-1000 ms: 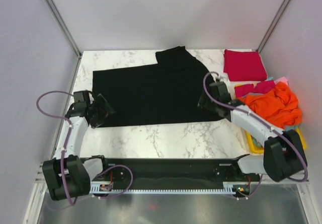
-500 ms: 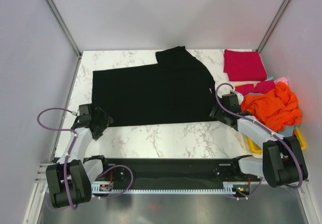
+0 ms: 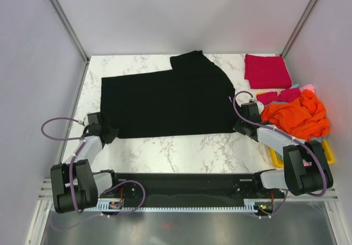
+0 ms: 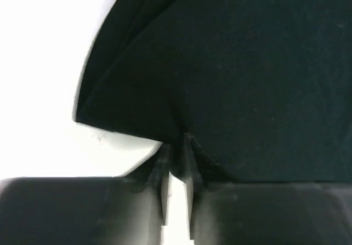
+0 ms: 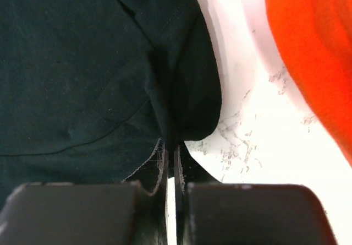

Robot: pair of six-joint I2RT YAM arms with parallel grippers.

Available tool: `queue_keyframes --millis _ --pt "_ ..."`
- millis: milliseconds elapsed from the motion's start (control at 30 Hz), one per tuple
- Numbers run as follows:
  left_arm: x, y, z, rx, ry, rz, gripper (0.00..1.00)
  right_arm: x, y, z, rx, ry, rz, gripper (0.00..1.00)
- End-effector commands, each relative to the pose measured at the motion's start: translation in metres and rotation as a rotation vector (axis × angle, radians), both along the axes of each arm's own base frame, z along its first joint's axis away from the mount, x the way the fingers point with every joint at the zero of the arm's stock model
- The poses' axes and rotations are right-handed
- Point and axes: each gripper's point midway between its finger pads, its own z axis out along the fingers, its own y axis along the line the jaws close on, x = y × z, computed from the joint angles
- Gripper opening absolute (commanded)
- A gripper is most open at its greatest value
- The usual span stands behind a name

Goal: Fold and stack the t-shirts

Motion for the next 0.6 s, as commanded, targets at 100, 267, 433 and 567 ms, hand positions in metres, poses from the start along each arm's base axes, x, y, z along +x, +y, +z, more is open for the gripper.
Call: queue_keyframes --millis 100,267,433,567 --pt "0.007 -0.003 -0.004 -0.027 0.007 -0.007 0.02 -0.003 0.0 0.012 0.011 -0.018 0.008 0.0" --pt "-0.004 -0.007 0.013 -0.033 -0.013 -0.011 0.02 -0.011 -0.001 0.027 0.018 -0.045 0.008 0.0" --pt "-0.018 -0.003 0.029 0.01 -0.031 -0.005 0.02 -0.025 -0.004 0.039 0.031 -0.061 -0.008 0.0" --pt "-0.027 -0.018 0.035 -0.081 -0.036 0.003 0.02 -0.038 -0.004 0.046 0.047 -0.066 -0.014 0.0"
